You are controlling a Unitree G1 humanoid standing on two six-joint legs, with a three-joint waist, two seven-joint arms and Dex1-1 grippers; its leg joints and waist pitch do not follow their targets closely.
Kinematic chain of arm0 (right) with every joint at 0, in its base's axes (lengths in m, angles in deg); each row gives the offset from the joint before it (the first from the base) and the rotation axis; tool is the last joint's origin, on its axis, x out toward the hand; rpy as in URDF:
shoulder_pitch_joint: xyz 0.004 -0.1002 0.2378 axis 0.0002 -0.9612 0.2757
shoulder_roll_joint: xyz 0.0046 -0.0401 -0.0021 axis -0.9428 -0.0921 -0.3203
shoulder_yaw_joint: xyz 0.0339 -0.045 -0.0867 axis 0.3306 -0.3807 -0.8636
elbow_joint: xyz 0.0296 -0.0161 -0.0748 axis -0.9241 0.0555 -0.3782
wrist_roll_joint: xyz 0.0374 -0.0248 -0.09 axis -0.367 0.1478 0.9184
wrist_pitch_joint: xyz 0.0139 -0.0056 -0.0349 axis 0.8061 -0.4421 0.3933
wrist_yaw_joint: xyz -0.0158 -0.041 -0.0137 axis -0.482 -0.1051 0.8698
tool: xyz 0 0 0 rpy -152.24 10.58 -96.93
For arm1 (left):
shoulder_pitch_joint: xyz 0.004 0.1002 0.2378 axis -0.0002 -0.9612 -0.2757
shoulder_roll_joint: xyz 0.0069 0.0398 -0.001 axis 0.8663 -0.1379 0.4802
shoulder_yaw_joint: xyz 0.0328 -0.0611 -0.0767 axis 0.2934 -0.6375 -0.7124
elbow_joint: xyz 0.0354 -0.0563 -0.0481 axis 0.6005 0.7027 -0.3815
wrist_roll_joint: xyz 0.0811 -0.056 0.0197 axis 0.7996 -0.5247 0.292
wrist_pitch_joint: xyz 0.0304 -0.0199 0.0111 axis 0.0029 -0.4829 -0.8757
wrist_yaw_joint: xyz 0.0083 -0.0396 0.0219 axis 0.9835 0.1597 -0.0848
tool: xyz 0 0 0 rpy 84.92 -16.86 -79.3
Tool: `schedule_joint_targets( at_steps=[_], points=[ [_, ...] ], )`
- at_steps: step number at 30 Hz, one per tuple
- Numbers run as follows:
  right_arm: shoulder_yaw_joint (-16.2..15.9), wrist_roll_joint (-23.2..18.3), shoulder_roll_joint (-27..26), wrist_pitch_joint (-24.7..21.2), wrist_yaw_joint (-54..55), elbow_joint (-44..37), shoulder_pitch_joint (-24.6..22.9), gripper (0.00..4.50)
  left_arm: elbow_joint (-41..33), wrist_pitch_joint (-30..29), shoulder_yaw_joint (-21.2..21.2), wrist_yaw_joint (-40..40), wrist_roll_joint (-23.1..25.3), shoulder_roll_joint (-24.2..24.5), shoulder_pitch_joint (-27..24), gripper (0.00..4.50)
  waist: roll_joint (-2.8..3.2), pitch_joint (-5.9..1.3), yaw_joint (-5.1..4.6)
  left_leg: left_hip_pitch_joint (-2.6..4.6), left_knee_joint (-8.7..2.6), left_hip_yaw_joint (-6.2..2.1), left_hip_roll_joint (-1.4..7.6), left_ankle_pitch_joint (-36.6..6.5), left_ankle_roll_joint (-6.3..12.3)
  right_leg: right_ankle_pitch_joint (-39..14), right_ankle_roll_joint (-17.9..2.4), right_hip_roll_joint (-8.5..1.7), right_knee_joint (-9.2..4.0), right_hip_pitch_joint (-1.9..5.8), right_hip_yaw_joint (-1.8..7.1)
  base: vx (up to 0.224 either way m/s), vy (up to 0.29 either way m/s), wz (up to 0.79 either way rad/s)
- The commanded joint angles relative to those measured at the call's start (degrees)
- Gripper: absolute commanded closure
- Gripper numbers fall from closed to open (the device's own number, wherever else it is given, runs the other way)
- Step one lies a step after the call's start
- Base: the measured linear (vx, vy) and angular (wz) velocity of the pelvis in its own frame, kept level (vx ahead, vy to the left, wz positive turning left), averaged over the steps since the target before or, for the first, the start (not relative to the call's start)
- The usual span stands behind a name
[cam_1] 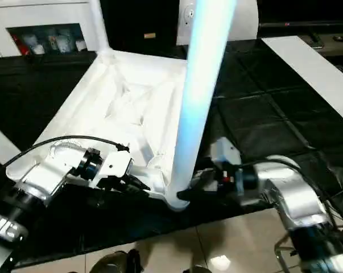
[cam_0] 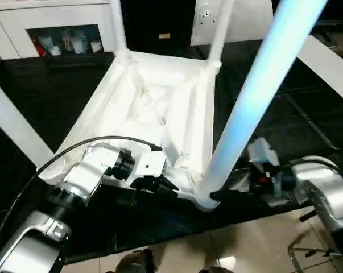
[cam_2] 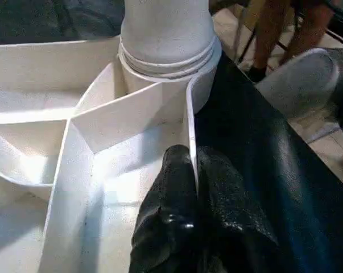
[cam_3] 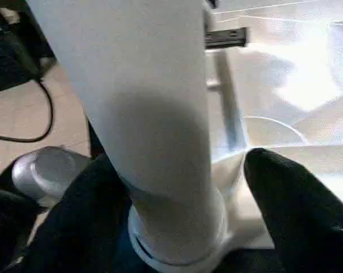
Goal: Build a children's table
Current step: Rotate leg to tighten
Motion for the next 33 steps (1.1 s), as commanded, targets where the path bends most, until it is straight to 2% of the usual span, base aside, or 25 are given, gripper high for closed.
schedule_joint_targets(
  at_steps=[1, 4, 6, 12, 15, 19, 21, 23, 24, 26, 27, 28, 29, 30, 31, 32, 33],
  points=[
    [-0.51, 0.22, 0.05, 0.72, -0.79, 0.41, 1.04, 1.3, 0.73, 1.61, 4.08, 4.12, 0.96, -0.92, -0.53, 4.5, -0.62, -3.6, -0.24, 2.79, -4.31, -3.54, 8.53, -14.67, 3.34, -1.23, -17.98, -6.16, -3.79, 0.35, 3.25, 0.0, 0.0, 0.0],
    [-1.42, -0.09, -0.17, 1.16, -2.19, 1.2, 1.52, 1.64, 1.86, 2.43, 4.1, 4.66, 1.18, -1.2, -0.05, 4.5, -0.77, -3.61, 0.3, 2.92, -4.28, -3.31, 8.53, -14.31, 3.44, 0.26, -17.98, -6.26, -3.76, 0.23, 3.32, 0.0, 0.0, 0.0],
    [-1.9, -0.14, -0.31, 1.26, -3.12, 1.35, 1.59, 1.73, 2.58, 2.97, 4.23, 4.87, 1.32, -1.27, 0.27, 4.5, -0.87, -3.63, 0.49, 2.65, -4.14, -3.29, 8.44, -13.91, 3.64, 0.34, -17.97, -6.57, -3.84, 0.42, 3.39, 0.0, 0.0, 0.0],
    [-2.47, -0.43, -0.33, 0.82, -4.59, 1.5, 1.45, 2.37, 4.34, 3.8, 4.21, 5.08, 1.57, -1.36, 0.99, 4.5, -0.9, -3.53, 0.62, 2.6, -4.19, -3.4, 8.52, -13.92, 4.12, -0.14, -17.94, -6.43, -3.86, 0.38, 3.32, 0.0, 0.0, 0.0],
    [-2.35, -0.87, -0.42, -0.22, -4.34, 0.91, 0.98, 2.43, 4.77, 3.2, 3.68, 4.1, 1.55, -1.48, 1.03, 4.5, -0.74, -3.42, 0.69, 2.66, -4.36, -3.48, 8.63, -15.16, 3.25, -2.08, -17.77, -6.5, -4.05, 0.31, 3.39, 0.0, 0.0, 0.0],
    [-1.62, -1.73, -1.25, -2.85, -1.59, -0.82, -0.23, 2.47, 5.19, 1.97, 2.8, 1.33, 1.99, -1.92, 1.0, 4.5, -0.83, -3.26, 0.61, 2.72, -4.61, -3.56, 8.7, -16.43, 2.18, -3.69, -17.58, -6.55, -4.17, 0.18, 3.53, 0.0, 0.0, 0.0],
    [-0.6, -1.79, -3.98, -6.26, 5.33, -3.23, -2.27, 2.48, 5.26, -0.36, 1.86, -3.81, 3.22, -2.95, 0.9, 4.5, -0.65, -2.96, 0.67, 2.79, -4.69, -3.63, 8.73, -17.65, 1.39, -5.57, -17.2, -6.77, -4.49, -0.07, 3.79, 0.0, 0.0, 0.0],
    [-0.4, -0.57, -6.99, -8.68, 12.34, -5.29, -4.07, 2.48, 4.79, -3.29, 1.01, -8.89, 4.31, -4.25, 0.63, 4.5, -0.69, -2.68, 0.49, 2.78, -5.01, -3.98, 8.76, -20.04, -0.32, -9.7, -16.22, -6.89, -4.93, -0.23, 3.95, 0.0, 0.0, 0.0],
    [-0.52, 0.77, -10.38, -11.11, 18.9, -6.87, -5.66, 2.48, 3.72, -8.33, -0.38, -14.04, 4.17, -6.52, 0.12, 4.5, -0.56, -2.08, 0.07, 2.85, -5.09, -4.6, 8.59, -24.72, -3.86, -18.26, -14.57, -7.28, -5.52, -0.74, 4.23, 0.0, 0.0, 0.0],
    [-0.39, 1.99, -13.72, -13.23, 24.55, -7.13, -6.18, 2.48, 2.99, -11.96, -1.7, -18.1, 3.49, -9.05, -0.16, 4.5, -0.79, -1.25, -0.07, 3.52, -4.32, -5.48, 8.28, -30.62, -6.56, -30.31, -12.11, -8.36, -6.99, -1.52, 4.63, -0.029, 0.011, -0.08],
    [-0.25, 2.56, -15.17, -14.03, 26.94, -7.04, -6.2, 2.48, 2.71, -13.25, -2.13, -19.62, 3.34, -10.06, -0.22, 4.5, -1.0, -1.17, -0.49, 3.8, -3.23, -6.89, 8.13, -32.48, -7.71, -38.24, -9.77, -9.56, -8.03, -1.48, 4.65, -0.047, 0.048, -0.3],
    [0.19, 3.06, -17.01, -14.85, 29.86, -6.57, -5.92, 2.48, 2.77, -14.29, -2.36, -21.3, 3.62, -11.0, -0.11, 4.5, -0.82, -0.93, -1.32, 2.69, -4.14, -7.85, 7.98, -34.45, -9.08, -40.85, -7.64, -8.96, -7.97, -0.51, 3.61, -0.047, 0.048, -0.3],
    [0.71, 3.49, -18.85, -15.7, 32.76, -5.97, -5.48, 2.48, 2.93, -15.24, -2.59, -23.1, 3.94, -11.97, 0.08, 4.5, -0.27, -0.95, -1.8, 2.43, -5.16, -8.04, 7.92, -37.82, -10.76, -39.78, -6.9, -7.63, -7.3, -0.31, 2.95, -0.044, 0.081, -0.4],
    [1.51, 4.47, -21.99, -17.19, 37.62, -4.88, -4.5, 2.49, 3.16, -17.05, -3.28, -26.31, 3.97, -13.96, 0.44, 4.5, 0.47, -1.14, -2.93, 1.67, -8.95, -8.64, 7.08, -52.03, -16.71, -27.82, -6.15, -4.03, -4.36, 0.69, 1.25, -0.044, 0.081, -0.3],
    [2.27, 5.46, -24.6, -18.05, 41.72, -3.75, -3.4, 2.49, 3.31, -18.55, -3.92, -29.25, 4.06, -15.65, 0.92, 4.5, 0.5, -1.12, -3.02, 1.41, -10.25, -8.38, 6.91, -54.62, -17.54, -23.35, -6.28, -3.17, -2.98, 1.07, 1.05, -0.044, 0.081, -0.3],
    [2.87, 6.19, -26.67, -18.12, 44.84, -2.51, -2.27, 2.49, 3.48, -19.6, -4.47, -31.75, 4.26, -16.98, 1.44, 4.5, 0.63, -1.45, -3.0, 1.33, -10.97, -7.7, 6.65, -54.61, -18.01, -19.75, -6.89, -2.77, -1.81, 1.18, 1.1, -0.07, 0.052, -0.09],
    [2.9, 6.21, -26.75, -18.12, 44.97, -2.45, -2.22, 2.49, 3.49, -19.64, -4.49, -31.85, 4.28, -17.03, 1.46, 4.5, -0.21, -2.07, -2.88, 3.21, -9.52, -6.08, 5.86, -49.47, -17.86, -21.63, -7.96, -3.97, -3.59, -0.89, 2.17, -0.057, 0.027, 0.01]
  ],
)
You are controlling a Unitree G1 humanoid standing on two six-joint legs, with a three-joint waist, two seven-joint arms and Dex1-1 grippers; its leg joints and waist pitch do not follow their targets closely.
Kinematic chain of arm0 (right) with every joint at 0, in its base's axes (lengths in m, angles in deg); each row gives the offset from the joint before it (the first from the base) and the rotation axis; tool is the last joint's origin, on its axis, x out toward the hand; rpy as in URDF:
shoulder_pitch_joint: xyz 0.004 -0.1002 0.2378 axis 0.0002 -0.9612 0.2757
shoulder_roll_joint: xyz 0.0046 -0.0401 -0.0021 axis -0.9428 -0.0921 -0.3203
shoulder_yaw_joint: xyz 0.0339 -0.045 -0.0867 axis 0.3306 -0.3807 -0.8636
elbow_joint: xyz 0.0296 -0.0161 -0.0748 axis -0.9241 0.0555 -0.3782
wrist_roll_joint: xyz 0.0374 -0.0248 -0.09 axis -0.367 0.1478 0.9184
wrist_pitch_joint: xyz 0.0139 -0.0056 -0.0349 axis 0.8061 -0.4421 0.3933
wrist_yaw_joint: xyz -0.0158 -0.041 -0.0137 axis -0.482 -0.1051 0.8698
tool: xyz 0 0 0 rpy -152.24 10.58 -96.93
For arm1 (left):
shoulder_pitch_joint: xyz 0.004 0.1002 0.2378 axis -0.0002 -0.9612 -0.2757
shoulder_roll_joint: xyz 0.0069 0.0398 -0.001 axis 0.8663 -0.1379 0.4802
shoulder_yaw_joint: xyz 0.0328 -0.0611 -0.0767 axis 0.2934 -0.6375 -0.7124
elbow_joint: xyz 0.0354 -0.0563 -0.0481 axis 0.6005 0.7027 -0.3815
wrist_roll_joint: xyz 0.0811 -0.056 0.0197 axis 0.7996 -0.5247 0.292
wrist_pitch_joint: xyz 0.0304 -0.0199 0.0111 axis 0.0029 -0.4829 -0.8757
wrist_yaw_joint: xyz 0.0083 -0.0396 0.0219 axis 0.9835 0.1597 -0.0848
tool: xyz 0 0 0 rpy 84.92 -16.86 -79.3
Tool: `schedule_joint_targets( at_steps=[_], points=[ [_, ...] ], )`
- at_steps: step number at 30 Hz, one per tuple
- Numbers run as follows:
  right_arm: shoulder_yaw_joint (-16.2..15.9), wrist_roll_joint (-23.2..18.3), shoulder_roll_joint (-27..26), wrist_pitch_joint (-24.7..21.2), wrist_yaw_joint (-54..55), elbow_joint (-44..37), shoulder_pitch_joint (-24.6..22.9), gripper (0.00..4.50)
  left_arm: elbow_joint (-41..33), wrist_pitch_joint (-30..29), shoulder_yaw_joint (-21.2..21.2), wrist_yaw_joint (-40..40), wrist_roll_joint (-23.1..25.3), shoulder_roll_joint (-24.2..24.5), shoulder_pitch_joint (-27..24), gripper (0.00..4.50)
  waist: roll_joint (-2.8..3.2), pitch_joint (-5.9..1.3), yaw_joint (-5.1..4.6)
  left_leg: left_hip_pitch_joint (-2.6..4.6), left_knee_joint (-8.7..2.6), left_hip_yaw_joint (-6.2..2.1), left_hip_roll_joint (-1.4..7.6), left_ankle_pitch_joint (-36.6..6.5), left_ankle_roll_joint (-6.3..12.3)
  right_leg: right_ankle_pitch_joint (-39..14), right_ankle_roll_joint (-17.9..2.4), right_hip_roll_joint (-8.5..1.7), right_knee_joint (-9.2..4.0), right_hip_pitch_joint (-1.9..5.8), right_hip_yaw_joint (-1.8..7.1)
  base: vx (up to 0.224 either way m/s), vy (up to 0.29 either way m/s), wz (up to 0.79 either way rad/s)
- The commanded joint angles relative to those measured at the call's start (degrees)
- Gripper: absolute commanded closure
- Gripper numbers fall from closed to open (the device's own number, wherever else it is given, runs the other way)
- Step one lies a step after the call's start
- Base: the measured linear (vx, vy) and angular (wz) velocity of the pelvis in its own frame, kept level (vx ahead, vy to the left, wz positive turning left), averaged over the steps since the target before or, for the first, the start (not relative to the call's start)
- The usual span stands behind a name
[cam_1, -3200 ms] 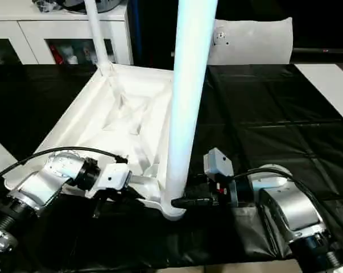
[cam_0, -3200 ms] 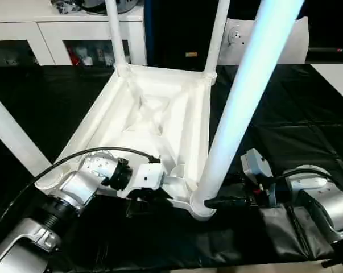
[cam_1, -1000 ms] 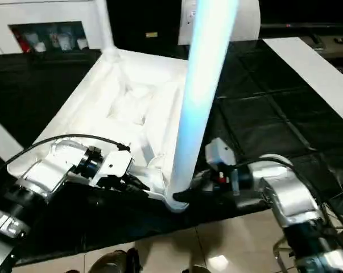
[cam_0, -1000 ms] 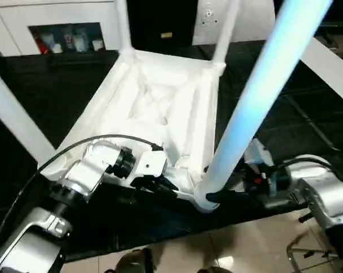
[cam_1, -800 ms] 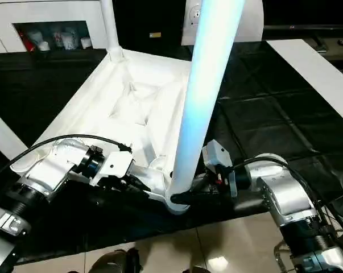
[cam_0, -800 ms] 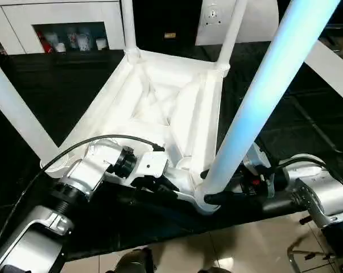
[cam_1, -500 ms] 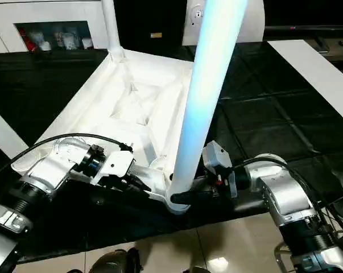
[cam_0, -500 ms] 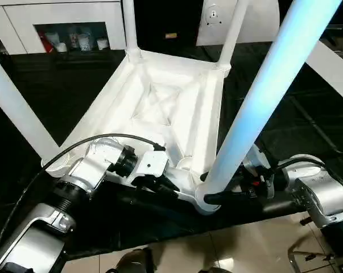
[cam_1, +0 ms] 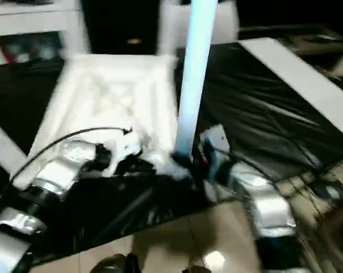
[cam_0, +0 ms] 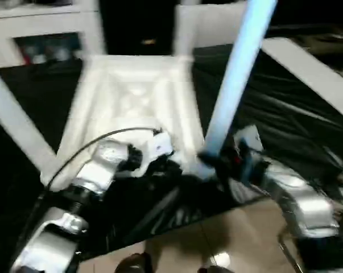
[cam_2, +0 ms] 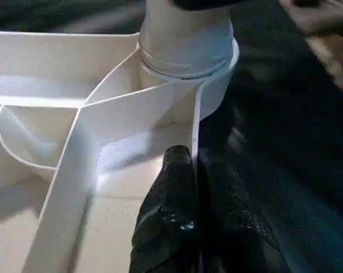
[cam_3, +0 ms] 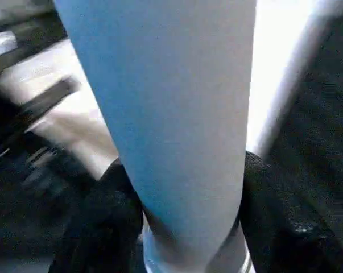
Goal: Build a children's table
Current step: Rotate leg to tighten
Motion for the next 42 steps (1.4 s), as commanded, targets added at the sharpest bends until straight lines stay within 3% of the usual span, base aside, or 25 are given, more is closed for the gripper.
schedule_joint_targets(
  at_steps=[1, 2, 3, 4, 5, 6, 7, 8, 9, 10, 11, 12, 13, 14, 15, 17, 18, 19, 22, 24, 26, 27, 30, 33, 42],
  points=[
    [-6.41, -1.2, -6.91, -4.03, 3.55, 3.21, 1.44, 2.49, 0.48, -2.11, 1.14, -8.0, -2.18, -7.66, 0.26, 4.5, -1.63, -2.09, 0.19, 4.88, 0.06, -6.34, 6.45, -35.3, -10.21, -28.26, -7.03, -10.24, -8.3, -2.64, 4.68, -0.057, 0.027, 0.01],
    [-6.03, -0.95, -7.93, -4.39, 5.36, 3.62, 2.0, 2.49, 0.47, -2.59, 0.82, -9.01, -2.05, -8.29, 0.48, 4.5, -2.12, -1.37, 0.0, 4.66, 4.76, -6.87, 4.93, -19.77, -6.42, -30.86, -6.58, -12.94, -10.85, -2.38, 5.32, -0.027, 0.058, -0.28],
    [-5.75, 0.0, -9.49, -4.66, 8.26, 3.82, 2.86, 2.49, -0.54, -4.06, 0.2, -10.51, -1.31, -9.53, 0.62, 4.5, -1.25, 0.47, -0.33, -0.16, 3.87, -8.0, 5.2, -1.2, -5.94, -33.45, -5.41, -11.16, -9.82, 2.4, -0.72, 0.025, 0.14, -0.6],
    [-5.74, 0.08, -9.61, -4.68, 8.47, 3.83, 2.92, 2.49, -0.62, -4.18, 0.15, -10.62, -1.25, -9.62, 0.63, 4.5, 0.87, 0.71, -0.72, 1.14, 0.15, -9.33, 6.3, -17.07, -8.19, -32.98, -4.52, -7.19, -8.5, 2.06, -2.64, 0.025, 0.14, -0.6],
    [-5.73, 0.57, -10.12, -4.5, 9.36, 3.82, 3.2, 2.49, -1.28, -4.85, 0.1, -10.93, -0.99, -9.97, 0.54, 4.5, 2.69, 1.13, -2.73, -0.39, -5.82, -10.18, 6.82, -39.3, -12.31, -25.94, -2.32, -2.36, -3.89, 2.71, -4.68, 0.029, 0.146, -0.37],
    [-5.7, 0.83, -10.46, -4.29, 9.85, 3.8, 3.37, 2.49, -1.71, -5.14, 0.13, -11.12, -0.78, -10.14, 0.46, 4.5, 3.38, 0.99, 0.78, -6.61, -13.79, -6.41, 3.63, -69.84, -19.53, -6.09, -2.43, 3.35, 8.11, 8.32, -6.52, -0.01, 0.04, 0.46],
    [-5.62, 0.85, -10.65, -3.79, 9.81, 3.7, 3.36, 2.49, -2.06, -5.07, 0.46, -11.15, -0.34, -10.04, 0.32, 4.5, 2.38, -1.72, 2.75, -0.35, -12.35, -2.06, 2.4, -52.5, -19.77, -2.2, -5.39, 3.22, 5.03, 3.93, -4.8, -0.01, 0.04, 0.46],
    [-5.49, 1.01, -10.91, -3.73, 9.97, 3.61, 3.38, 2.49, -2.28, -5.21, 0.57, -11.28, -0.06, -10.06, 0.25, 4.5, -0.92, -3.37, 0.37, 2.31, -8.96, -3.98, 4.75, -40.59, -19.34, -10.71, -6.28, -1.35, 2.21, 2.81, -1.26, 0.069, -0.135, 0.45],
    [-4.95, 0.7, -10.68, -2.71, 9.04, 2.53, 2.64, 2.15, -2.74, -4.51, 0.89, -10.61, 0.37, -9.37, -0.34, 4.5, -2.27, -3.05, 1.1, 2.06, 4.52, -6.93, 2.27, -1.19, -5.98, -20.98, -9.52, -10.69, -8.77, 3.14, 4.63, 0.101, -0.085, -0.22],
    [-4.48, 0.7, -10.32, -2.19, 8.92, 2.09, 2.24, 1.95, -2.99, -4.14, 1.1, -10.0, 0.39, -8.74, -0.71, 4.5, -1.91, -1.95, 1.39, -0.56, 4.81, -7.77, 3.35, 3.02, -2.68, -18.36, -12.63, -10.99, -8.6, 5.14, 4.36, 0.101, -0.085, -0.22],
    [-4.31, 0.69, -10.15, -1.98, 8.9, 1.94, 2.09, 1.95, -3.07, -3.99, 1.2, -9.74, 0.38, -8.46, -0.85, 4.5, -1.28, -1.17, 0.91, -2.06, 5.88, -8.92, 4.85, 5.28, -2.73, -18.02, -13.8, -11.88, -8.18, 5.61, 2.43, 0.069, 0.088, -0.47],
    [-4.17, 0.67, -9.99, -1.78, 8.86, 1.82, 1.98, 1.95, -3.15, -3.89, 1.26, -9.56, 0.37, -8.25, -0.97, 4.5, 2.06, -1.37, 0.84, 1.06, 1.16, -10.86, 8.03, -4.35, -8.72, -17.23, -11.93, -6.36, -5.8, 4.31, -1.48, 0.011, 0.087, -0.32],
    [-3.68, 0.49, -8.76, -0.69, 8.19, 0.93, 1.25, 1.78, -3.44, -3.29, 1.33, -8.76, 0.55, -7.11, -1.5, 4.5, 3.03, -0.91, -2.34, 1.61, -6.48, -13.99, 9.22, -31.87, -16.76, -8.47, -5.98, 0.09, 2.04, 2.74, -0.87, 0.011, 0.087, -0.32],
    [-3.39, 0.5, -8.19, -0.27, 7.86, 0.38, 0.82, 1.61, -3.72, -3.1, 1.36, -8.35, 0.7, -6.54, -1.79, 4.5, 2.71, -2.01, -1.9, 3.74, -5.92, -13.62, 8.83, -41.01, -16.8, -1.4, -4.01, -0.95, 0.66, 1.06, 0.62, 0.0, 0.0, 0.0],
    [-2.79, 0.27, -7.03, 0.7, 6.74, -0.5, 0.07, 1.53, -3.99, -2.64, 1.36, -7.54, 0.81, -5.51, -2.21, 4.5, 0.98, -1.8, -1.49, 3.51, -4.62, -11.56, 8.05, -36.95, -11.19, -0.27, -5.47, -4.21, -2.82, 0.51, 2.87, 0.031, -0.053, 0.24],
    [-2.06, -0.03, -5.47, 1.36, 5.18, -1.47, -0.77, 1.44, -4.14, -1.72, 1.3, -6.52, 0.87, -4.35, -2.59, 4.5, -0.03, -2.19, -0.91, 1.28, -2.77, -9.02, 7.35, -23.4, -4.12, 2.01, -9.02, -7.9, -4.63, 2.58, 4.57, 0.041, -0.067, 0.17],
    [-1.76, -0.13, -4.79, 1.57, 4.34, -1.89, -1.14, 1.24, -4.22, -1.31, 1.26, -6.07, 0.92, -3.9, -2.76, 4.5, -0.62, -3.52, 0.09, -0.68, -0.75, -6.62, 6.4, -4.48, 3.62, 15.92, -9.14, -8.27, -3.75, 5.19, 4.41, 0.062, -0.082, -0.02],
    [-1.46, -0.34, -3.16, 2.35, 2.49, -2.6, -1.86, 1.15, -4.34, -0.67, 1.11, -5.1, 0.78, -3.09, -3.08, 4.5, -0.05, -3.48, 0.7, -0.26, -0.7, -5.8, 6.7, 4.62, 8.42, 28.37, -9.05, -7.29, -2.5, 4.11, 3.23, 0.062, -0.082, -0.02],
    [-1.0, -1.2, -0.18, 3.73, -1.3, -3.73, -3.04, 1.04, -4.38, 0.97, 1.22, -2.97, 0.46, -1.56, -3.6, 4.5, 0.59, -4.01, 0.06, 0.99, -1.66, -6.19, 9.57, -3.2, 12.35, 24.37, -11.53, -5.68, -1.38, 3.06, 1.95, 0.015, -0.021, 0.02],
    [-0.68, -2.03, 3.66, 5.01, -6.0, -4.76, -4.17, 0.75, -4.33, 3.16, 1.67, -0.08, 0.11, 0.39, -4.05, 4.5, 0.51, -3.79, -0.47, 0.53, -1.33, -6.03, 9.45, -1.21, 16.22, 24.47, -13.54, -5.84, -0.99, 2.79, 2.1, 0.0, 0.0, 0.0],
    [-0.55, -2.57, 6.54, 6.33, -9.6, -5.14, -4.77, 0.62, -4.0, 4.46, 1.92, 1.54, 0.1, 1.63, -4.15, 4.5, 0.26, -3.65, -0.29, -0.05, -1.16, -5.5, 8.86, -2.75, 15.76, 23.37, -13.85, -6.25, -1.51, 3.21, 2.21, 0.0, 0.0, 0.0],
    [-0.31, -3.09, 7.99, 6.48, -11.55, -5.14, -4.82, 0.62, -3.77, 5.93, 2.25, 3.42, -0.23, 2.34, -4.19, 4.5, 0.06, -3.35, 0.21, -0.36, -1.06, -4.98, 8.44, -5.74, 13.1, 18.71, -13.46, -6.52, -2.45, 3.46, 2.22, 0.0, 0.0, 0.0],
    [0.05, -4.38, 11.49, 6.4, -16.19, -5.15, -4.65, 0.23, -3.46, 9.59, 2.98, 8.33, -1.54, 3.88, -4.37, 4.5, 0.26, -3.24, 0.41, 0.06, -1.65, -4.93, 9.06, -8.09, 11.1, 11.77, -14.08, -5.77, -2.67, 3.21, 2.15, 0.0, 0.0, 0.0],
    [-0.42, -5.46, 15.04, 6.87, -21.64, -4.18, -4.0, 0.19, -3.1, 11.75, 3.0, 12.2, -3.3, 4.52, -4.33, 4.5, 0.27, -3.49, 0.58, 0.65, -1.85, -4.47, 9.59, -8.57, 11.13, 11.54, -15.96, -5.63, -2.13, 2.63, 2.22, 0.0, 0.0, 0.0],
    [-3.74, -8.18, 21.21, 10.28, -37.23, -0.64, -1.06, 0.36, -0.87, 17.35, 7.07, 24.38, -3.47, 7.89, -2.26, 4.5, -0.01, -3.9, 1.57, 0.48, -1.43, -3.83, 9.47, -6.9, 11.68, 11.95, -16.12, -5.75, -1.85, 2.46, 1.97, 0.0, 0.0, 0.0]
  ],
)
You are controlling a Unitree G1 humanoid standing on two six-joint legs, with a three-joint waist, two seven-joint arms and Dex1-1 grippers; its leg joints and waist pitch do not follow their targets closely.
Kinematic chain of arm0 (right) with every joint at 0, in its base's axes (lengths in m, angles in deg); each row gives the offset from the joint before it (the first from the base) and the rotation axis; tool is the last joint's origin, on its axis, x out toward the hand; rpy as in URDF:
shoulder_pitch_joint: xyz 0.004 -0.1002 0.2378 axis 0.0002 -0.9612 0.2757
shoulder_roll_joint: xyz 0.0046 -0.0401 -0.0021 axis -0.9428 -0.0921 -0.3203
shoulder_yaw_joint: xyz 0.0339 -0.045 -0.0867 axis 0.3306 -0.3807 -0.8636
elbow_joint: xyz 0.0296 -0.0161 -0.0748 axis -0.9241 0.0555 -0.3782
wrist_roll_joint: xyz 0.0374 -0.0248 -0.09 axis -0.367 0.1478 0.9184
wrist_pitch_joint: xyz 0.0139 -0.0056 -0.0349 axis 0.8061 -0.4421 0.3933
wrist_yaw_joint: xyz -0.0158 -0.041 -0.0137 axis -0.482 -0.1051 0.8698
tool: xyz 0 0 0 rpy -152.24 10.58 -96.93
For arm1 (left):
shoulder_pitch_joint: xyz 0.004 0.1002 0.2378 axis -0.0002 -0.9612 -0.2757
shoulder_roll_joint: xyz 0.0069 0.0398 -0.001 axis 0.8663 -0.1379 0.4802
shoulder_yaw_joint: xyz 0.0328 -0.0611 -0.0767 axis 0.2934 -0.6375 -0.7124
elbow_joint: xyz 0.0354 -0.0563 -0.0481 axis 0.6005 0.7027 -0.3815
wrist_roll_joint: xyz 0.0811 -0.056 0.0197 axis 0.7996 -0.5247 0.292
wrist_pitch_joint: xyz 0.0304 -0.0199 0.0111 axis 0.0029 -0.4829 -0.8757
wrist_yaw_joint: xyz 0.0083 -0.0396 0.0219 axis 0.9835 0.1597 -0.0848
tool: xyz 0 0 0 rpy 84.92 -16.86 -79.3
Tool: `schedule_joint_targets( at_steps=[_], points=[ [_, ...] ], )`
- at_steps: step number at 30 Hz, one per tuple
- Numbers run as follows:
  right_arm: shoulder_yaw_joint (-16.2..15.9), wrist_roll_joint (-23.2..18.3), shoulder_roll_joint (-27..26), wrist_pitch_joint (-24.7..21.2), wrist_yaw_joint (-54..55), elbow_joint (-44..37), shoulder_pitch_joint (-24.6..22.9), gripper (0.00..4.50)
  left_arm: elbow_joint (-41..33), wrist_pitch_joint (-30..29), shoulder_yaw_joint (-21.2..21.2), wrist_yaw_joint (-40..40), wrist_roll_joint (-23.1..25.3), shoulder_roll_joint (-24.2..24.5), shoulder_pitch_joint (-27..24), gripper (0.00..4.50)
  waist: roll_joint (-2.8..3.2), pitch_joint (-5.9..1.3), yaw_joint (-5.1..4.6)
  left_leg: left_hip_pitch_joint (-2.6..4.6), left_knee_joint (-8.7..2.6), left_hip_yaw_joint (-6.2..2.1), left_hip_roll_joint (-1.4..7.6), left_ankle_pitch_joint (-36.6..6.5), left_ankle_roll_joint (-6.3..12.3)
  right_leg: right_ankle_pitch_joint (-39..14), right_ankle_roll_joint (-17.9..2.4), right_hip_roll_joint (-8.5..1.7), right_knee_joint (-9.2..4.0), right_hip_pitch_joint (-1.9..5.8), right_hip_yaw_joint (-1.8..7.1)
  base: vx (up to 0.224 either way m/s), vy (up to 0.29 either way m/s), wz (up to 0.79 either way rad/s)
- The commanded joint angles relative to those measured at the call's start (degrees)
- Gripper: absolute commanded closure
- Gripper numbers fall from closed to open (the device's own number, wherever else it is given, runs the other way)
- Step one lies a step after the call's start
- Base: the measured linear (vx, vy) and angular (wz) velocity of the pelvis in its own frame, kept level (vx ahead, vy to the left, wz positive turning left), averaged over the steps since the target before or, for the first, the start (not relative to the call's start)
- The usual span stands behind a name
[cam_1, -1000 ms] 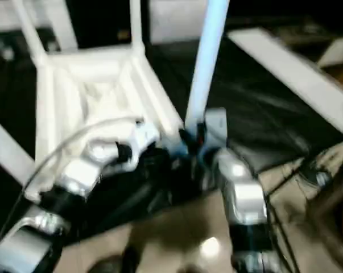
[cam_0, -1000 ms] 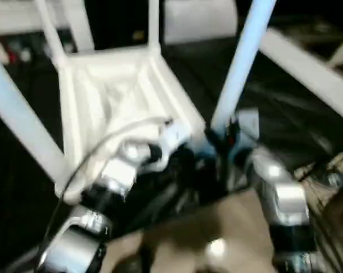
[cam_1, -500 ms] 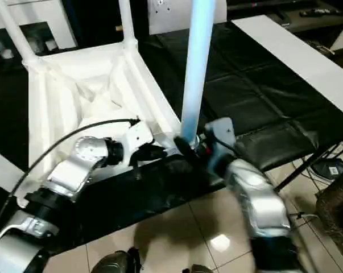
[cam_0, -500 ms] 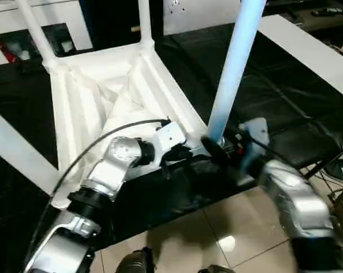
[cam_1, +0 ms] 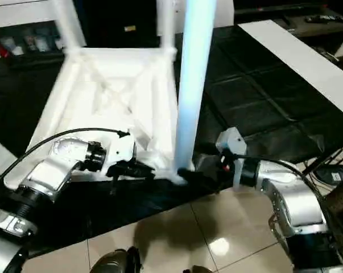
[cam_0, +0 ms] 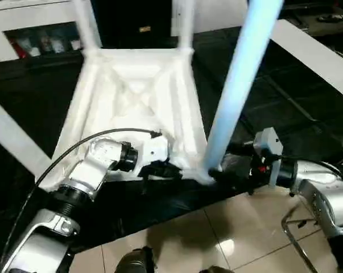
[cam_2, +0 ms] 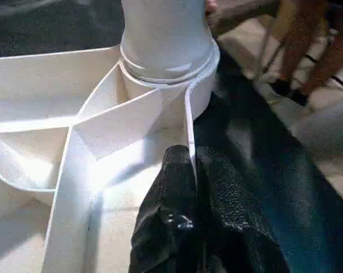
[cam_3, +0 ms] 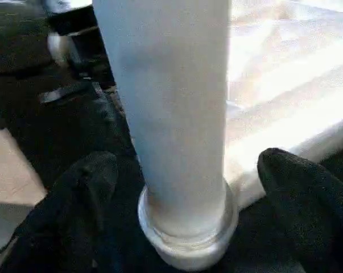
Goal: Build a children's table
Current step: Rotate leg to tighten
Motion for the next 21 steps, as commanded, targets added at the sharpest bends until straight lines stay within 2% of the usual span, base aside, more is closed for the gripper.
schedule_joint_targets(
  at_steps=[1, 5, 6, 7, 8, 12, 15, 21],
  points=[
    [-0.96, -1.21, 1.56, 0.66, -3.78, 0.1, 0.58, 0.36, 1.01, 1.85, 5.09, 5.37, 1.0, -0.19, -0.42, 4.5, -1.3, -4.14, -0.4, 2.31, -3.3, -2.87, 7.66, -8.77, 10.85, 10.24, -17.43, -6.57, -3.63, 0.97, 3.35, 0.0, 0.0, 0.0],
    [-2.54, -2.27, 3.4, 0.11, -9.15, 0.93, 1.68, 0.71, 2.2, 3.79, 6.0, 7.67, 1.47, 0.46, 0.65, 4.5, -1.25, -4.32, 0.05, 2.35, -3.16, -2.86, 8.04, -8.2, 11.31, 11.73, -17.85, -6.69, -3.11, 0.81, 3.26, 0.0, 0.0, 0.0],
    [-3.16, -2.06, 3.74, 0.51, -10.29, 1.6, 2.16, 0.74, 2.89, 4.71, 6.24, 8.36, 1.67, 0.62, 1.11, 4.5, -1.22, -4.24, 0.19, 2.34, -3.32, -2.83, 8.04, -9.79, 10.52, 10.15, -18.12, -6.78, -3.2, 0.67, 3.22, 0.0, 0.0, 0.0],
    [-3.23, -2.03, 3.76, 0.55, -10.41, 1.68, 2.21, 0.74, 2.96, 4.76, 6.25, 8.41, 1.68, 0.63, 1.16, 4.5, -1.22, -4.24, 0.19, 2.34, -3.32, -2.83, 8.04, -9.79, 10.52, 10.15, -18.12, -6.78, -3.2, 0.67, 3.22, 0.0, 0.0, 0.0],
    [-3.84, -1.78, 3.92, 0.84, -11.33, 2.27, 2.69, 1.03, 3.55, 5.22, 6.34, 8.86, 1.79, 0.7, 1.57, 4.5, -1.32, -4.26, 0.19, 2.32, -3.4, -2.7, 7.95, -10.88, 9.61, 8.96, -18.31, -6.87, -3.35, 0.76, 3.2, 0.0, 0.0, 0.0],
    [-5.72, -0.8, 3.51, 2.54, -13.37, 4.84, 4.68, 1.18, 5.29, 7.21, 6.83, 10.29, 2.2, 0.77, 2.93, 4.5, -1.37, -4.26, 0.37, 2.5, -3.71, -2.38, 8.02, -13.01, 7.0, 6.28, -18.31, -7.07, -3.59, 0.58, 3.27, 0.0, 0.0, 0.0],
    [-6.27, -0.82, 3.03, 2.68, -13.96, 5.75, 5.61, 1.56, 5.77, 7.55, 6.99, 10.6, 2.32, 0.63, 3.38, 4.5, -1.53, -4.24, 0.46, 2.75, -4.17, -2.32, 8.26, -15.06, 5.19, 4.93, -18.28, -7.13, -3.58, 0.4, 3.31, 0.0, 0.0, 0.0],
    [-7.42, -0.7, 2.86, 3.54, -15.38, 6.81, 6.31, 2.04, 7.7, 8.96, 7.08, 10.59, 2.49, 0.47, 4.11, 4.5, -1.84, -4.28, 1.16, 2.67, -4.08, -2.02, 8.16, -15.49, 4.01, 4.5, -18.07, -7.63, -3.89, 0.38, 3.53, 0.0, 0.0, 0.0]
  ],
)
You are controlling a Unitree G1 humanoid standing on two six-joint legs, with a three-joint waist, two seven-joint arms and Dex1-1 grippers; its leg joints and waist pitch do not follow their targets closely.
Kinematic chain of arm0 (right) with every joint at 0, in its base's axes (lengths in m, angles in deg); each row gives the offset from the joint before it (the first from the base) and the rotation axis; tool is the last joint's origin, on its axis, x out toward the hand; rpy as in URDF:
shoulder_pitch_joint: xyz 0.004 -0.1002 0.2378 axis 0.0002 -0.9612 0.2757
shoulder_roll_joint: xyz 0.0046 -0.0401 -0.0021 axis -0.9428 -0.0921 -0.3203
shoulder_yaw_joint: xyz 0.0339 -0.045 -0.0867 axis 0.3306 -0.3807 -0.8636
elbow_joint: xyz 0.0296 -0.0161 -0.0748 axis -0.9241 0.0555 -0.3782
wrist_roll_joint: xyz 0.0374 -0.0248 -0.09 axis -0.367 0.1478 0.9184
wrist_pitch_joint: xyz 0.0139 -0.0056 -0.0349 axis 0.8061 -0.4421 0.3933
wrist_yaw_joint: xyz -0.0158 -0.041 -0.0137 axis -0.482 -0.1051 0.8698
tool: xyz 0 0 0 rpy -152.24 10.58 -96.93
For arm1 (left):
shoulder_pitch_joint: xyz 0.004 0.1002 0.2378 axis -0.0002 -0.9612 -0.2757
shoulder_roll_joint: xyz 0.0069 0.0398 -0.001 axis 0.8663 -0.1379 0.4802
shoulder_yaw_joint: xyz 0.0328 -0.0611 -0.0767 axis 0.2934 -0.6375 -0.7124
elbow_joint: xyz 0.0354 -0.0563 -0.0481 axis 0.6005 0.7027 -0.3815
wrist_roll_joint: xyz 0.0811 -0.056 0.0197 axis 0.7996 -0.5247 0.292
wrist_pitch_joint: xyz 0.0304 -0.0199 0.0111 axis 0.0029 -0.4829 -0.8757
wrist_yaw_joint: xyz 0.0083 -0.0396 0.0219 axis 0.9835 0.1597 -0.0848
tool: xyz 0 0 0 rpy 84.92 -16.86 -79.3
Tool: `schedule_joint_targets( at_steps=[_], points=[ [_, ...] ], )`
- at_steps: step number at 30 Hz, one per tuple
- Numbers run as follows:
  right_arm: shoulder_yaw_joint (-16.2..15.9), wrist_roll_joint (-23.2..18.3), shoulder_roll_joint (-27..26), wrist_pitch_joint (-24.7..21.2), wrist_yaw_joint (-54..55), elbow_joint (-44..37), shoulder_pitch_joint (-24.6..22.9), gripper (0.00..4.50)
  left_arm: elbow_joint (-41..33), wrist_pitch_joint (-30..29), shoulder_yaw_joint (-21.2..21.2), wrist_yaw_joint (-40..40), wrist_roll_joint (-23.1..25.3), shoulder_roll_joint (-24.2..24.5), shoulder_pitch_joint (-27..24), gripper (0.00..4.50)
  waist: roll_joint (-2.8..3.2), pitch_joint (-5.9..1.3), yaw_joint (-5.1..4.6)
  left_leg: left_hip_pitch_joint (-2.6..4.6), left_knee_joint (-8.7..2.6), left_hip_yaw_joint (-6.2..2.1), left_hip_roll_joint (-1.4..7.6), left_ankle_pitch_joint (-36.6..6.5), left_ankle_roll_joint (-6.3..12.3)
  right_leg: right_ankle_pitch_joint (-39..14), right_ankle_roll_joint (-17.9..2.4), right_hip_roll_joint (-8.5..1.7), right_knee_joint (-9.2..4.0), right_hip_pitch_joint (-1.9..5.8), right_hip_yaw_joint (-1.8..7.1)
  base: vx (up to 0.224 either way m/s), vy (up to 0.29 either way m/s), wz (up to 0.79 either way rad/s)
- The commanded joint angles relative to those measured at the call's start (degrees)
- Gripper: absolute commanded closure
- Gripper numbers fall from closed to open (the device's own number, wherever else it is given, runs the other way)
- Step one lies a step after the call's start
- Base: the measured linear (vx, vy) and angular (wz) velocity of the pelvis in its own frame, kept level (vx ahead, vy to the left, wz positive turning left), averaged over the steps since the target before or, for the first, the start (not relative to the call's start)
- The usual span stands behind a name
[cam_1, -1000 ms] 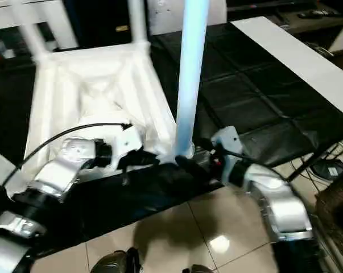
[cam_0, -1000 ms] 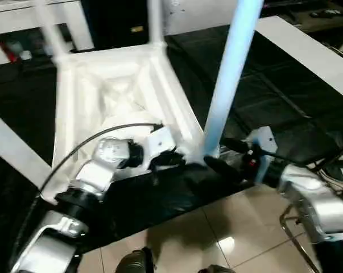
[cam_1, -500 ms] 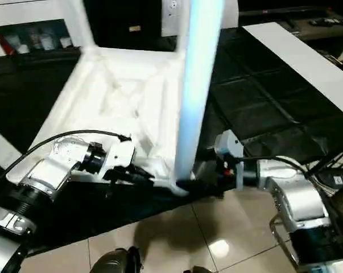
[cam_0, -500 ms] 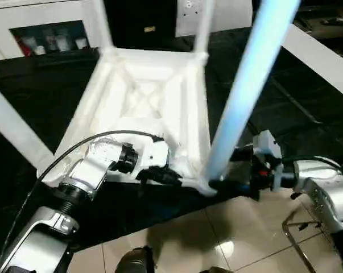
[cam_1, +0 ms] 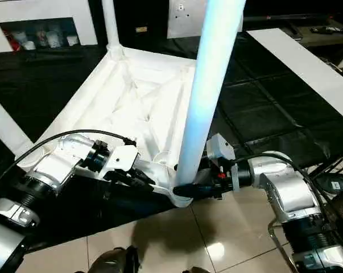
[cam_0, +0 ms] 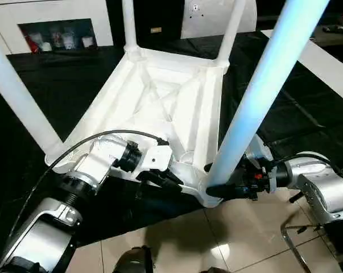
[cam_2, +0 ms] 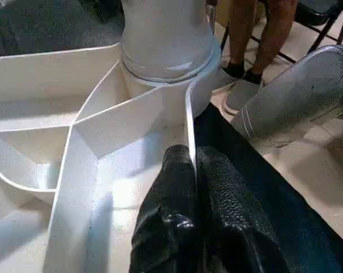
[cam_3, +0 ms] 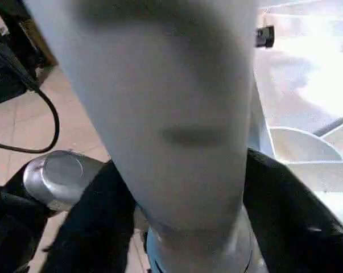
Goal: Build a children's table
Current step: Rotate leg to tighten
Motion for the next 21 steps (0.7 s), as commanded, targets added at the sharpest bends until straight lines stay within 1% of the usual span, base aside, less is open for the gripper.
schedule_joint_targets(
  at_steps=[1, 2, 3, 4, 5, 8, 9, 10, 11, 12, 13, 14, 15, 16, 17, 18, 19, 20, 21],
  points=[
    [-0.71, 0.24, 0.51, 0.86, -1.24, 0.12, 0.83, 2.17, 1.42, 1.01, 3.06, 2.2, 2.64, 0.17, -0.41, 4.5, -0.63, -4.23, -0.28, 2.86, -4.57, -3.31, 8.19, -14.94, 3.5, 4.54, -17.23, -6.91, -4.11, 0.46, 3.63, 0.0, 0.0, 0.0],
    [-0.75, 0.23, 0.52, 0.89, -1.29, 0.13, 0.79, 2.17, 1.52, 1.03, 3.05, 2.16, 2.67, 0.17, -0.4, 4.5, -0.62, -4.22, -0.25, 2.84, -4.55, -3.33, 8.18, -14.66, 3.67, 4.86, -17.19, -6.87, -4.06, 0.47, 3.6, 0.0, 0.0, 0.0],
    [-0.86, 0.18, 0.51, 1.09, -1.42, 0.23, 0.7, 2.33, 1.82, 1.12, 3.07, 2.05, 2.69, 0.22, -0.36, 4.5, -0.62, -4.2, -0.25, 2.77, -4.53, -3.32, 8.15, -14.27, 4.1, 5.34, -17.13, -6.82, -4.03, 0.48, 3.57, 0.0, 0.0, 0.0],
    [-0.91, 0.1, 0.51, 1.05, -1.46, 0.05, 0.54, 2.33, 1.97, 1.04, 3.07, 1.83, 2.77, 0.26, -0.35, 4.5, -0.68, -4.26, -0.24, 2.8, -4.48, -3.32, 8.18, -13.9, 4.51, 5.8, -17.07, -6.82, -4.0, 0.5, 3.57, 0.0, 0.0, 0.0],
    [-0.9, -0.05, 0.47, 0.87, -1.41, -0.32, 0.28, 2.4, 2.09, 1.01, 3.06, 1.61, 2.83, 0.3, -0.36, 4.5, -0.6, -4.21, -0.23, 2.75, -4.47, -3.35, 8.18, -13.67, 4.87, 6.03, -17.11, -6.76, -3.95, 0.48, 3.54, 0.0, 0.0, 0.0],
    [-0.7, -0.62, 0.24, -0.03, -1.11, -1.43, -0.51, 2.43, 2.34, 0.6, 2.93, 0.84, 3.01, 0.3, -0.41, 4.5, -0.56, -4.15, -0.22, 2.8, -4.63, -3.44, 8.3, -14.3, 4.89, 5.28, -17.01, -6.64, -3.98, 0.43, 3.51, 0.0, 0.0, 0.0],
    [-0.07, -1.66, -0.56, -1.42, 0.4, -3.01, -1.87, 2.46, 2.3, -0.29, 2.58, -0.34, 3.06, 0.14, -0.66, 4.5, -0.52, -4.11, -0.26, 2.82, -4.72, -3.49, 8.35, -14.76, 4.64, 4.9, -17.06, -6.64, -3.95, 0.43, 3.52, 0.0, 0.0, 0.0],
    [0.4, -2.4, -1.36, -2.41, 1.93, -3.93, -2.76, 2.46, 2.33, -1.27, 2.23, -1.83, 3.23, -0.19, -0.79, 4.5, -0.4, -4.1, -0.18, 2.98, -4.81, -3.51, 8.46, -15.1, 4.47, 4.83, -17.11, -6.62, -3.92, 0.28, 3.61, 0.0, 0.0, 0.0],
    [0.43, -2.44, -1.4, -2.47, 2.01, -3.97, -2.81, 2.47, 2.33, -1.33, 2.21, -1.91, 3.24, -0.21, -0.8, 4.5, -0.46, -4.1, -0.16, 3.01, -4.89, -3.55, 8.46, -15.35, 4.33, 4.55, -17.06, -6.62, -3.99, 0.25, 3.61, 0.0, 0.0, 0.0],
    [1.64, -2.82, -4.6, -4.01, 8.55, -5.81, -5.09, 2.47, 1.93, -4.85, 1.45, -6.01, 3.86, -1.29, -1.18, 4.5, -0.29, -3.77, -0.17, 3.02, -5.15, -3.6, 8.37, -17.56, 2.99, 2.04, -16.99, -6.78, -4.29, 0.0, 3.78, 0.0, 0.0, 0.0],
    [1.69, -2.63, -5.0, -4.01, 9.38, -5.92, -5.3, 2.47, 1.87, -5.16, 1.4, -6.35, 3.92, -1.39, -1.22, 4.5, -0.42, -3.66, -0.28, 2.86, -5.24, -3.61, 8.34, -18.68, 2.26, 0.28, -16.76, -7.0, -4.58, 0.16, 3.9, 0.0, 0.0, 0.0],
    [1.93, -1.42, -7.45, -4.02, 14.39, -6.56, -6.54, 2.47, 1.38, -7.68, 0.91, -9.01, 4.19, -2.31, -1.57, 4.5, -0.27, -3.48, -0.17, 2.87, -5.24, -3.69, 8.3, -19.89, 1.1, -2.13, -16.6, -7.29, -4.87, 0.0, 4.06, 0.0, 0.0, 0.0],
    [1.95, -0.46, -8.66, -3.88, 17.04, -6.64, -6.98, 2.47, 0.98, -9.55, 0.38, -10.66, 3.95, -3.14, -1.83, 4.5, -0.42, -2.93, -0.28, 2.93, -5.08, -3.9, 8.06, -23.76, -1.64, -10.05, -15.68, -7.87, -5.82, -0.29, 4.45, -0.056, 0.003, -0.09],
    [1.99, 1.0, -10.68, -3.9, 21.22, -6.66, -7.51, 2.47, 0.43, -12.19, -0.54, -13.4, 3.46, -4.67, -2.14, 4.5, -0.45, -2.19, -0.19, 3.13, -4.46, -4.59, 7.92, -27.78, -4.85, -21.78, -13.59, -9.01, -7.19, -0.48, 4.91, -0.056, 0.003, -0.09],
    [2.0, 1.53, -11.42, -3.96, 22.75, -6.62, -7.65, 2.48, 0.24, -13.14, -0.92, -14.46, 3.22, -5.3, -2.25, 4.5, -0.6, -1.88, -0.17, 3.43, -3.93, -5.07, 7.82, -29.16, -6.06, -27.64, -12.35, -9.57, -7.88, -0.78, 5.06, -0.06, 0.021, -0.17],
    [2.43, 2.74, -14.99, -5.33, 28.89, -6.65, -7.77, 2.49, -0.4, -16.08, -1.69, -18.23, 3.12, -7.57, -2.36, 4.5, -0.74, -1.52, -0.45, 3.88, -3.0, -6.36, 7.91, -30.84, -7.45, -36.29, -9.75, -10.47, -9.03, -1.09, 5.26, -0.051, 0.048, -0.31],
    [2.61, 3.15, -16.38, -5.96, 31.21, -6.62, -7.7, 2.49, -0.64, -17.17, -1.93, -19.61, 3.16, -8.38, -2.38, 4.5, -0.3, -1.41, -1.14, 3.11, -4.08, -7.18, 7.69, -32.98, -9.18, -38.3, -8.13, -9.37, -8.76, -0.21, 3.99, -0.051, 0.048, -0.31],
    [2.91, 3.45, -18.09, -6.83, 33.66, -6.67, -7.58, 2.5, -0.79, -18.33, -2.28, -21.5, 3.21, -9.43, -2.35, 4.5, 0.2, -1.55, -1.51, 2.73, -5.42, -7.33, 7.58, -36.61, -11.01, -36.68, -7.4, -7.84, -7.9, 0.17, 3.07, -0.044, 0.077, -0.4],
    [3.34, 4.02, -20.18, -7.87, 36.89, -6.5, -7.22, 2.5, -0.85, -19.89, -2.84, -23.86, 3.07, -10.92, -2.19, 4.5, 1.56, -2.46, -2.65, 2.44, -9.57, -7.78, 6.86, -50.56, -17.83, -21.02, -6.68, -3.67, -4.01, 1.09, 1.43, -0.051, 0.094, -0.32]
  ],
)
